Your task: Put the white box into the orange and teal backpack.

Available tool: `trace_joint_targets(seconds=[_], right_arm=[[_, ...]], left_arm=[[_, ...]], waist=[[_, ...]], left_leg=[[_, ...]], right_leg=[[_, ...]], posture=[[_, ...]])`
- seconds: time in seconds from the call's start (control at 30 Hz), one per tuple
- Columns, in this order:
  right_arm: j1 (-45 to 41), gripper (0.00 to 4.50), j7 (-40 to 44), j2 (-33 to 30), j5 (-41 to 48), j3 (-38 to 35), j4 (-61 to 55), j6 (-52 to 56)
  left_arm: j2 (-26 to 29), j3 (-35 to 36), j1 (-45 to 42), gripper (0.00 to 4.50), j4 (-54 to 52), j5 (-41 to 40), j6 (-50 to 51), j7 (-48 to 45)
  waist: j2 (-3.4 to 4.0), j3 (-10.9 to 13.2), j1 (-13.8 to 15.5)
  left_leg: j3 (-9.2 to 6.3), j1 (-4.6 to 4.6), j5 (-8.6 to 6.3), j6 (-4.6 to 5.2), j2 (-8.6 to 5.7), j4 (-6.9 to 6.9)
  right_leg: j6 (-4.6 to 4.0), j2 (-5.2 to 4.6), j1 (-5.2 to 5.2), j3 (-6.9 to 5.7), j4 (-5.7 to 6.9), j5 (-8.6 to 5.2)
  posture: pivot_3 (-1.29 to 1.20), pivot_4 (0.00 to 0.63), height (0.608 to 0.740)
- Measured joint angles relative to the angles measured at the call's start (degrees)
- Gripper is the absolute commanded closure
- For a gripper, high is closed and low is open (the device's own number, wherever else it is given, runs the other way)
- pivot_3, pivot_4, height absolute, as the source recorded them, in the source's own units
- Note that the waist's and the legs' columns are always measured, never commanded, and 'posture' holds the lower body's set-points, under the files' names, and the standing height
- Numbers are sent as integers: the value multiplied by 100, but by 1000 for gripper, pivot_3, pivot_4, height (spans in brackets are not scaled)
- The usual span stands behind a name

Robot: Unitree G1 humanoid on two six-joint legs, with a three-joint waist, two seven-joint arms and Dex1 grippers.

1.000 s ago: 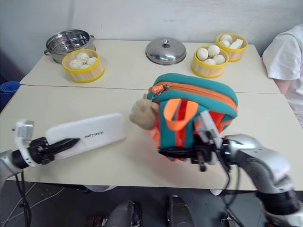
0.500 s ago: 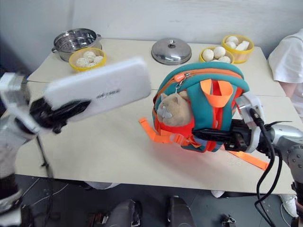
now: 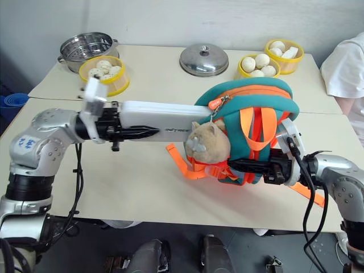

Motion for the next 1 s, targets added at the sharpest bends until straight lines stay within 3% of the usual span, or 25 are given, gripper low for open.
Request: trace_joint_targets(seconds=[0.13, 0.23, 0.4, 0.5, 0.7, 0.9, 1.0], right_arm=[[-14, 4443, -133, 154, 7, -39, -29, -10], [-69, 4443, -210, 276, 39, -15, -26, 22], [-183, 4443, -225, 422, -141, 200, -42, -125], [-45, 4500, -190, 421, -291, 208, -62, -258], [0, 4500, -548, 953, -963, 247, -169, -1119], [-63, 4500, -894, 1451, -1552, 265, 55, -1991], [-105, 4500, -936, 1506, -1727, 282, 211, -2187]], left_arm=[[-370, -661, -779, 2860, 52, 430, 492, 250], [-1340, -1169, -1282, 2860, 595, 723, 823, 647], [-2796, -1702, -1672, 2860, 1987, 1537, 53, 1219], [-2943, -1626, -1662, 2178, 2268, 1723, -300, 1297], [-2619, -1045, -1267, 604, 1789, 1304, 174, 1017], [-951, -201, -221, 604, 1158, 825, -542, -424], [-519, -88, 447, 604, 756, 818, -1015, -923]], waist=[[0, 0, 2], [0, 0, 56], [0, 0, 105], [1, -1, 102], [3, -1, 31], [9, 0, -84], [10, 0, -18]], left_leg=[[-1, 5, -2, 3, -2, 5], [-1, -1, -2, 3, -2, 13], [2, -6, -6, 4, -2, 22], [1, 1, -4, 0, 1, 22], [1, 4, 0, -9, 4, 24], [-1, 14, 11, -31, 8, 18], [-7, 9, 6, -22, 4, 24]], right_leg=[[2, 0, 8, 1, 4, 1], [2, 3, 2, 0, 6, 1], [2, 8, -5, 6, 5, 1], [2, 12, -4, 9, 13, 1], [0, 12, -6, 11, 28, 0], [-10, 18, -13, 13, 44, -5], [-10, 10, -6, 8, 38, -5]], posture=[[0, 150, 740], [0, 150, 740], [0, 150, 740], [0, 150, 740], [0, 150, 740], [0, 150, 740], [0, 150, 740]])
